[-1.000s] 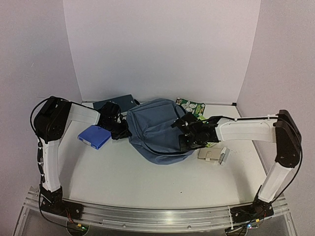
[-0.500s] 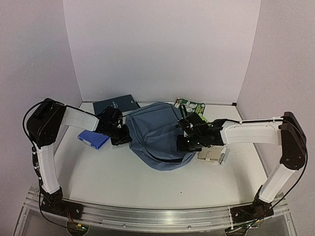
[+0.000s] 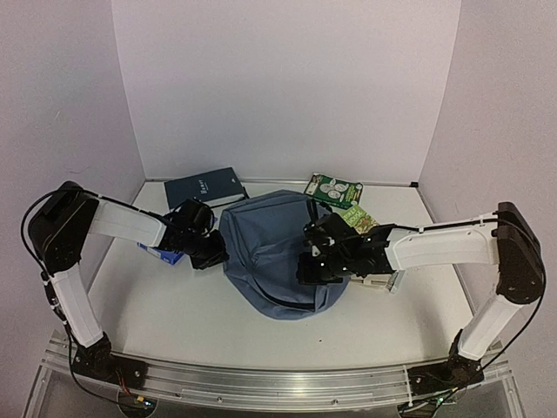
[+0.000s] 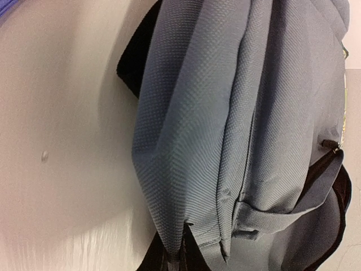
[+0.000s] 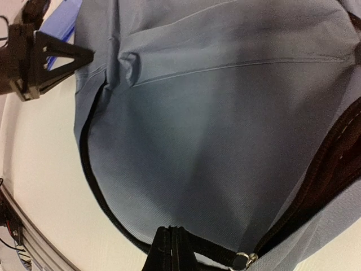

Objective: Pack the student bag
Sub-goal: Adjust the student bag at the center of the board.

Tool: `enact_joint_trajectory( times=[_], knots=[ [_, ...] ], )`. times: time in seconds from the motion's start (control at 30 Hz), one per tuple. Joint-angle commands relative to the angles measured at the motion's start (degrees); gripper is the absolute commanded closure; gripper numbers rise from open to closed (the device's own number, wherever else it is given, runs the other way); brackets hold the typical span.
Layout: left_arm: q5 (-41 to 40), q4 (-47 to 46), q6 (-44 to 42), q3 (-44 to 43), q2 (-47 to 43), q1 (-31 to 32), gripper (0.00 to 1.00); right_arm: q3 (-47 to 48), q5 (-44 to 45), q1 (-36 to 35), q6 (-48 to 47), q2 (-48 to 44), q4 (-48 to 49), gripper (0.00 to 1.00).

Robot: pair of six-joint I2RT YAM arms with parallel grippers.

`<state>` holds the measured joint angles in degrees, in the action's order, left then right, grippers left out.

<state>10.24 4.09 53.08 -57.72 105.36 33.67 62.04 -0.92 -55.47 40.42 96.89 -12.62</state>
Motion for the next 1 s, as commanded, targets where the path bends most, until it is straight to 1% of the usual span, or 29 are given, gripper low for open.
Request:
enact_joint_trajectory(
  times=[0.0,0.13,0.33,0.4,0.5,0.57,0.6,0.63,0.73,0.77,0.83,0.97],
  knots=[
    [-6.4,-2.5,4.8,8.6,-9.6,4.2,1.00,0.3,8.1,0.6,0.1,-3.1,2.4,1.00],
    [-9.6,0.3,6.4,12.6,-14.7,11.5,1.00,1.4,10.6,3.3,-1.8,-2.4,2.3,1.00],
    [-13.3,10.3,11.5,12.3,-18.6,23.8,1.00,5.1,11.7,8.4,-6.8,0.5,3.0,1.00],
    [-13.5,11.7,12.1,11.5,-19.2,27.9,1.00,7.1,11.9,9.3,-8.4,2.0,3.5,1.00],
    [-13.6,13.7,10.6,7.9,-18.3,34.4,1.00,10.1,11.9,9.9,-10.2,4.1,4.3,1.00],
    [-13.1,15.5,9.2,5.2,-17.0,36.8,0.97,11.3,11.5,10.1,-11.1,5.2,4.9,1.00],
    [-12.5,16.2,8.7,3.9,-16.5,37.4,0.94,11.8,11.1,10.0,-11.3,5.6,5.2,1.00],
    [-11.9,16.7,8.2,3.0,-16.3,37.5,0.88,12.0,10.7,10.0,-11.4,5.8,5.3,1.00],
    [-12.0,18.6,6.6,1.4,-17.7,37.5,0.57,11.2,9.5,10.0,-11.2,5.2,5.8,1.00],
    [-12.8,19.8,5.5,0.8,-18.6,37.4,0.48,10.2,9.0,10.0,-11.2,4.4,6.1,1.00],
    [-14.1,22.7,3.1,-1.4,-20.3,37.2,0.34,7.8,8.4,10.1,-11.0,2.5,6.7,1.00],
    [-15.2,29.9,-2.0,-6.4,-23.0,33.1,0.23,4.1,7.0,10.1,-10.4,-0.8,6.9,1.00]
  ],
)
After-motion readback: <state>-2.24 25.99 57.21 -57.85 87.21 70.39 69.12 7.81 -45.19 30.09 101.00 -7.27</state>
